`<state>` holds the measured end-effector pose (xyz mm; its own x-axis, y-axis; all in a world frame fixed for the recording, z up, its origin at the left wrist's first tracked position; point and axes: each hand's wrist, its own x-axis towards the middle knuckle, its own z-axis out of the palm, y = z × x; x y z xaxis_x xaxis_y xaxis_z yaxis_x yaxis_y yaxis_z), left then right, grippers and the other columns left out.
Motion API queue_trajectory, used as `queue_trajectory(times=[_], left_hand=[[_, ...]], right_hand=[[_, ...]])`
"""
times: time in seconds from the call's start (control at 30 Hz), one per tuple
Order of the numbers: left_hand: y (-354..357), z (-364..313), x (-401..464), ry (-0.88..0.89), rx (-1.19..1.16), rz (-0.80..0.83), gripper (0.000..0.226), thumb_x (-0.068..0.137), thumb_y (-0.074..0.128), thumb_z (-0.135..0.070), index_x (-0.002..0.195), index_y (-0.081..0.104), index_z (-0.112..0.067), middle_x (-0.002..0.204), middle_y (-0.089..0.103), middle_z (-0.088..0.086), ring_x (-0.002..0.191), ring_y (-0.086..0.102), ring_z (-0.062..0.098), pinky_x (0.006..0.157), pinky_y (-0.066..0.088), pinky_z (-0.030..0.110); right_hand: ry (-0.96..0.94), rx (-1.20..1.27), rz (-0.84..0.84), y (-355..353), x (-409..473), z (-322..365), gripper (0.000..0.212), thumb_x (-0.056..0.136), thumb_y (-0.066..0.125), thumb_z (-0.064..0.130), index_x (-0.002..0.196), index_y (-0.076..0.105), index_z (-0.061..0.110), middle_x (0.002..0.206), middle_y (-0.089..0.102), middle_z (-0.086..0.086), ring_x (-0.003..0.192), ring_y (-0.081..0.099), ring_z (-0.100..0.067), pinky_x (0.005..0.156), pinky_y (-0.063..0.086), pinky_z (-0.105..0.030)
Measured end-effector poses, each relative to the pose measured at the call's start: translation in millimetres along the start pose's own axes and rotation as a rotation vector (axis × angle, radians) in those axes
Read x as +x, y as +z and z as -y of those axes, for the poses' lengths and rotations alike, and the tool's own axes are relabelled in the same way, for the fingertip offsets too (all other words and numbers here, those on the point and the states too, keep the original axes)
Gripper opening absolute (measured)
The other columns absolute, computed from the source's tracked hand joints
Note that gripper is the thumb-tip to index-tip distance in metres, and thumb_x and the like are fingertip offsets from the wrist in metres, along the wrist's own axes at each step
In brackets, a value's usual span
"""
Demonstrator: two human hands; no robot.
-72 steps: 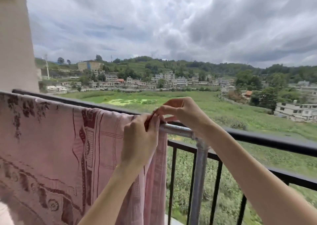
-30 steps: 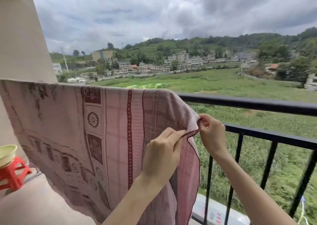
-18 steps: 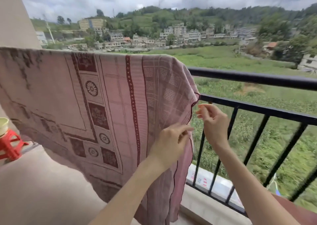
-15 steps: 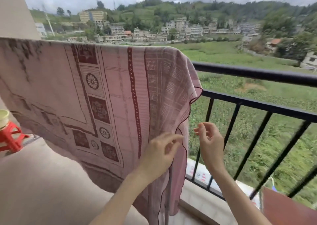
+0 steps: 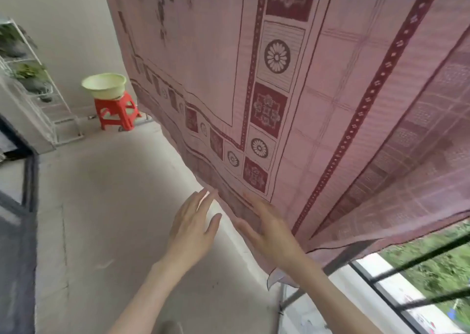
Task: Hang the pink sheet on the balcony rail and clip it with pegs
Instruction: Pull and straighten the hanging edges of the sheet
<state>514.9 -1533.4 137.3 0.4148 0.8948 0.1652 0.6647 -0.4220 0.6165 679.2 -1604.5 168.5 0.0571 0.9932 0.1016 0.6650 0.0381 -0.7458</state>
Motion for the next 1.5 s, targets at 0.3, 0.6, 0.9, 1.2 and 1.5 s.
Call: queue_trajectory(times=[0.3,0.6,0.9,1.2,1.5], left_hand=[[-112,205,99,-0.231,0.15,-0.094,0.065,0.085,0.022,-0.052,0.146,0.018,-0.029,0.156,0.012,-0.004,0.144,0.003,0.013,0.115,-0.002,0.033],[-234,327,242,-0.229,0.164,-0.193,0.061,0.089,0.025,-0.05,0.146,0.017,-0.031,0.156,0.01,-0.004,0.144,0.0,0.013,0.115,-0.003,0.036],[-306,426,411,-0.187,0.217,-0.233,0.074,0.078,0.012,-0.065,0.146,0.01,-0.036,0.157,0.004,-0.006,0.142,-0.01,0.009,0.113,-0.004,0.032],[-408,519,607,-0.212,0.393,-0.265,0.076,0.076,0.007,-0.067,0.146,0.006,-0.037,0.157,-0.003,-0.007,0.142,-0.015,0.011,0.116,-0.009,0.038],[-446,647,760,-0.244,0.396,-0.221,0.086,0.067,-0.005,-0.078,0.144,-0.004,-0.039,0.156,-0.012,-0.007,0.134,-0.025,0.004,0.111,-0.013,0.032]], right_hand=[[-0.13,-0.271,0.187,137,226,47,0.072,0.09,0.046,0.053,0.149,0.011,0.03,0.157,0.012,0.006,0.145,0.01,-0.013,0.113,0.012,-0.025],[-0.259,-0.261,0.184,200,427,134,0.071,0.091,0.049,0.047,0.149,0.016,0.022,0.156,0.017,0.004,0.145,0.011,-0.014,0.117,0.015,-0.035],[-0.346,-0.363,0.153,235,650,165,0.072,0.09,0.046,0.05,0.149,0.009,0.029,0.158,0.01,0.003,0.146,0.006,-0.017,0.117,0.012,-0.045],[-0.411,-0.387,0.063,260,913,215,0.073,0.088,0.045,0.054,0.149,0.01,0.031,0.158,0.01,0.001,0.146,0.004,-0.02,0.116,0.005,-0.047],[-0.361,-0.347,0.121,322,1107,228,0.073,0.091,0.045,0.052,0.148,0.004,0.034,0.159,0.002,0.005,0.146,-0.002,-0.014,0.117,0.006,-0.034]])
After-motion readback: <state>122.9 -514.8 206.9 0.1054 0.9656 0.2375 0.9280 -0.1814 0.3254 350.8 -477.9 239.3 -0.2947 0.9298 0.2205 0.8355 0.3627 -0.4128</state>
